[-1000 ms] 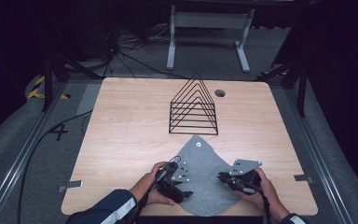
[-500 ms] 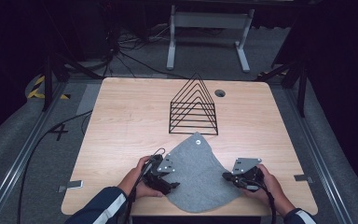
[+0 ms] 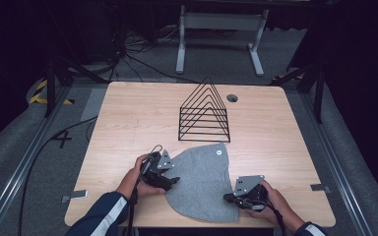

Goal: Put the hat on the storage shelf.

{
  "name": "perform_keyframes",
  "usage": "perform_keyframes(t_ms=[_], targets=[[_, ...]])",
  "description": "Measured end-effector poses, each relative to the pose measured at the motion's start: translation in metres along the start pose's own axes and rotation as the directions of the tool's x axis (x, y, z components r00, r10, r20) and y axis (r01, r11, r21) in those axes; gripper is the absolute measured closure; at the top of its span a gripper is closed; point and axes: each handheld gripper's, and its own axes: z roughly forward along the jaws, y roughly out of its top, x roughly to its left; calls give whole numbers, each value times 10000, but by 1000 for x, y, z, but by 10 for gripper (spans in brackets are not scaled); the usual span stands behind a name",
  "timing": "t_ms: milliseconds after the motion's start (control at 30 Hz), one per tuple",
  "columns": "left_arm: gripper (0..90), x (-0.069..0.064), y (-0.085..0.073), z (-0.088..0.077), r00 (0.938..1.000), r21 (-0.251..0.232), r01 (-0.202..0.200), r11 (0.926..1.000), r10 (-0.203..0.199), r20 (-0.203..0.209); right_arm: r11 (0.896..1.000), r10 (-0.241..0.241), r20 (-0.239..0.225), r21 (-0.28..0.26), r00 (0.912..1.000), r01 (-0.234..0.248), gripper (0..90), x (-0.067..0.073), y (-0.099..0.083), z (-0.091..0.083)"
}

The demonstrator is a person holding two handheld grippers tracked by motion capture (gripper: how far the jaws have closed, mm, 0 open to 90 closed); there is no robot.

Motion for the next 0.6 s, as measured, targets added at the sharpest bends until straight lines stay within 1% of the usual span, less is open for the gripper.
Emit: perform_keyframes(t_ms=[33, 67, 100, 133, 167, 200, 233, 300, 367, 400, 433, 500, 533, 567, 600], targets=[[242, 0, 0, 0, 10000, 0, 0, 10000, 0, 0, 10000, 0, 0, 0, 10000, 0, 896, 0, 0, 0], [242, 4, 1, 2, 10000, -83, 98, 9999, -98, 4, 10000, -52, -153, -25, 9999, 51, 896, 2, 2, 1], [242, 4, 1, 2, 10000, -83, 98, 9999, -98, 4, 10000, -52, -153, -25, 9999, 51, 896, 2, 2, 1], [242, 7, 1, 4, 9995, -139, 300, 9995, -300, 16, 9999, -100, -126, -30, 9999, 100, 896, 2, 2, 2], [242, 10, 1, 7, 9990, -269, 445, 9986, -445, -6, 9999, -131, -233, -38, 9996, 130, 896, 4, 3, 2], [241, 12, 2, 9, 9988, -343, 493, 9982, -494, -16, 9999, -99, -204, -79, 9997, 97, 896, 6, 5, 4], [242, 13, 3, 10, 9983, -401, 584, 9975, -585, -30, 9999, -82, -294, -94, 9995, 79, 896, 7, 6, 5], [242, 17, 7, 13, 9970, -319, 774, 9965, -775, -21, 9997, -206, -369, -115, 9991, 202, 896, 10, 9, 7], [246, 19, 11, 16, 9970, -367, 730, 9967, -739, -232, 9994, -341, -427, -106, 9985, 337, 893, 14, 13, 10], [255, 19, 12, 15, 9976, -362, 573, 9977, -586, -363, 9991, -404, -495, -117, 9980, 398, 889, 15, 15, 11], [263, 18, 13, 15, 9976, -412, 569, 9975, -584, -361, 9989, -452, -528, -148, 9976, 445, 866, 16, 16, 12], [265, 15, 13, 9, 9980, -465, 550, 9974, -564, -281, 9987, -475, -377, -223, 9982, 467, 843, 14, 19, 12], [265, 14, 13, 6, 9980, -552, 571, 9968, -585, -249, 9984, -438, -346, -380, 9984, 425, 844, 10, 20, 10], [265, 11, 13, 2, 9975, -728, 662, 9951, -679, -219, 9982, -309, -275, -520, 9991, 294, 844, 8, 20, 8], [265, 8, 14, -5, 9972, -805, 689, 9944, -709, -219, 9973, -158, -152, -720, 9998, 147, 843, 3, 21, 5]])
